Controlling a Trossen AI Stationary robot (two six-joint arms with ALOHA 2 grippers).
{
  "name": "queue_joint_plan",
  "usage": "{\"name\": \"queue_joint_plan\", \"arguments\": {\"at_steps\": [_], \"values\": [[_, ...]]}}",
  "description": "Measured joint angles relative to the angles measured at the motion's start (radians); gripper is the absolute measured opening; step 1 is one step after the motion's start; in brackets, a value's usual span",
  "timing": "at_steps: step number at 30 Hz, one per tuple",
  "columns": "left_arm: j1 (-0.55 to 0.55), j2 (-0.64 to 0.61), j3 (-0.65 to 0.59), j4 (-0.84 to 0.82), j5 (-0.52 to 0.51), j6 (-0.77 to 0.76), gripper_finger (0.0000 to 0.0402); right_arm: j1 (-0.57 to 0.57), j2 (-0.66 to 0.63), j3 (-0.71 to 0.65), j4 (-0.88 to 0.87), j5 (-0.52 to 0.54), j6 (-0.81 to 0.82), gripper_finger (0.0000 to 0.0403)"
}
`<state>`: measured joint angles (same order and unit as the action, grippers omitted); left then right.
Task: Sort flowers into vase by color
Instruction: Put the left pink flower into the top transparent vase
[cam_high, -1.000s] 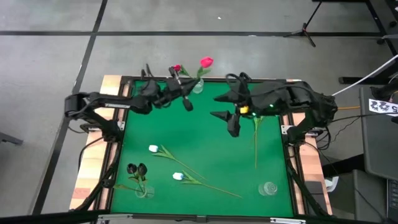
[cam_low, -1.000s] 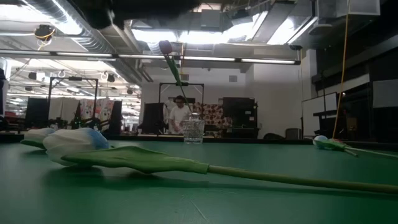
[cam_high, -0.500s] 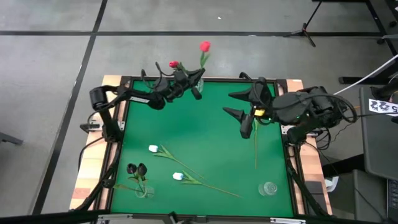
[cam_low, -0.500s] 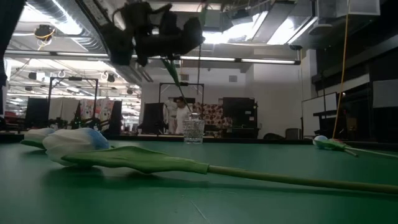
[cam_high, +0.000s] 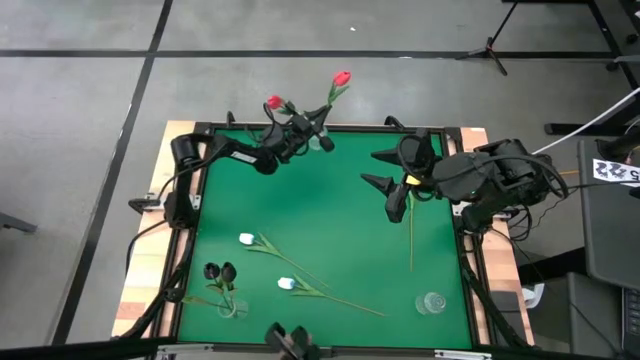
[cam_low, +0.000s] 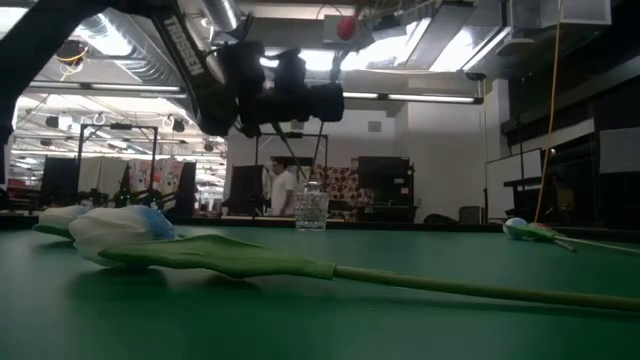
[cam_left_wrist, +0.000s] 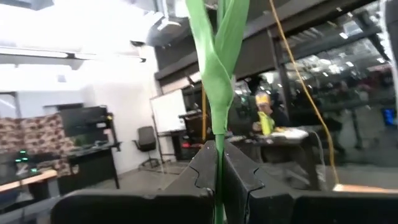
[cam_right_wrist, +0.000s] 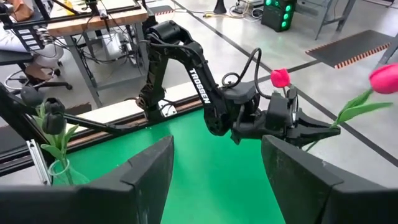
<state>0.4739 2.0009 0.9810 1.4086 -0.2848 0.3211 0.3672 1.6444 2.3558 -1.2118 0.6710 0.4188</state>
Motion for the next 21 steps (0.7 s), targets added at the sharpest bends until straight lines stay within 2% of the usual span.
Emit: {"name": "queue_joint_plan", "arguments": {"at_steps": [4, 10, 15, 19, 21], "values": [[0.008, 0.023, 0.000, 0.068, -0.008, 0.000, 0.0002, 0.000, 0.000, 0.000, -0.007, 0.000, 0.003, 0.0241], [0.013, 0.024, 0.022, 0.075, 0.002, 0.046, 0.0004, 0.000, 0.000, -0.003, -0.023, -0.001, 0.003, 0.0241], [0.034, 0.024, 0.052, 0.051, 0.179, -0.011, 0.0002, 0.000, 0.000, -0.003, -0.038, -0.001, -0.001, 0.0241], [0.018, 0.022, 0.056, 0.032, 0.224, -0.036, 0.0003, 0.000, 0.000, -0.003, -0.061, -0.009, 0.017, 0.0241], [0.008, 0.022, 0.057, 0.039, 0.300, -0.030, 0.0002, 0.000, 0.000, -0.003, -0.082, -0.009, 0.025, 0.0241]]}}
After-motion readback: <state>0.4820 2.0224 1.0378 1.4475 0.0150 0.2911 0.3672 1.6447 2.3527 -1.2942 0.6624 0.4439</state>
